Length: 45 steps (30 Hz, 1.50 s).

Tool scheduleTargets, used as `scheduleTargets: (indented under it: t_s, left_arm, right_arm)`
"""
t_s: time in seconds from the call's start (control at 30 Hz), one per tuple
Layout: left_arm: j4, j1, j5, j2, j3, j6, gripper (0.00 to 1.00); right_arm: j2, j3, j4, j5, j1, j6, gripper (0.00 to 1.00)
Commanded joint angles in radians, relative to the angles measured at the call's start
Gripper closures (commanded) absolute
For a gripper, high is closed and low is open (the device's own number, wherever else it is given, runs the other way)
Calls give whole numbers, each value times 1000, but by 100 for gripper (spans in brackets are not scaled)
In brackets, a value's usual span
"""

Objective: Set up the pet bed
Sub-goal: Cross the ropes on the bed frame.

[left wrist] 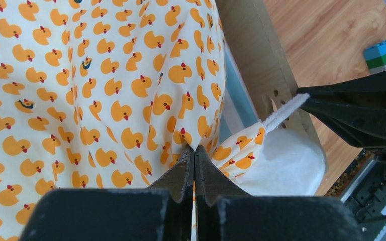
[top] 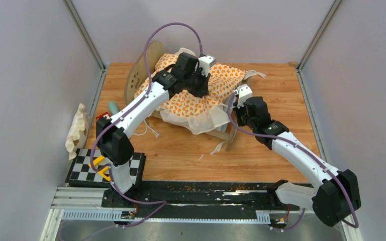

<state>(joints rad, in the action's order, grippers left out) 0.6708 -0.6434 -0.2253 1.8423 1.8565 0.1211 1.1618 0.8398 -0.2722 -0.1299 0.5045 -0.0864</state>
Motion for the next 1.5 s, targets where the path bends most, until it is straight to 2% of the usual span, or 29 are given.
scheduleTargets:
  t_s: [0.0, 0.13, 0.37, 0.77, 0.93, 1.17, 1.2, 1.27, 1.33, 1.37, 1.47]
  left_arm:
    - [-39, 22, -44, -40, 36, 2, 100]
    - [-36, 22, -70, -26, 39, 2, 100]
    - [-33, 22, -87, -19, 51, -6, 100]
    - [-62, 24, -58, -35, 40, -5, 100]
    - [-73, 30, -55, -41, 33, 3, 100]
    - [-70, 36, -41, -41, 33, -4, 100]
    - [-70, 39, -26, -44, 31, -3, 100]
    - [-85, 51, -5, -59, 18, 12, 100]
    - [-114, 70, -11, -73, -3, 36, 100]
    - [-128, 80, -19, -82, -14, 48, 100]
    - [-139, 102, -45, -88, -19, 60, 100]
  right_arm:
    - [-2, 30, 82, -30, 4, 2, 98]
    - [-41, 57, 76, -50, 4, 10, 100]
    - [-112, 171, 61, 2, 5, 10, 100]
    - [-19, 451, -9, 103, 8, 40, 100]
    - [17, 540, -76, 176, 8, 102, 100]
    - [-13, 485, -185, 199, 9, 91, 100]
    - [-24, 460, -199, 179, 9, 63, 91]
    - [-51, 380, -214, 100, 9, 49, 65]
    - [-76, 298, -202, 47, 9, 35, 48]
    - [-86, 261, -190, 32, 8, 25, 43]
    - [-94, 185, -159, 24, 9, -3, 37]
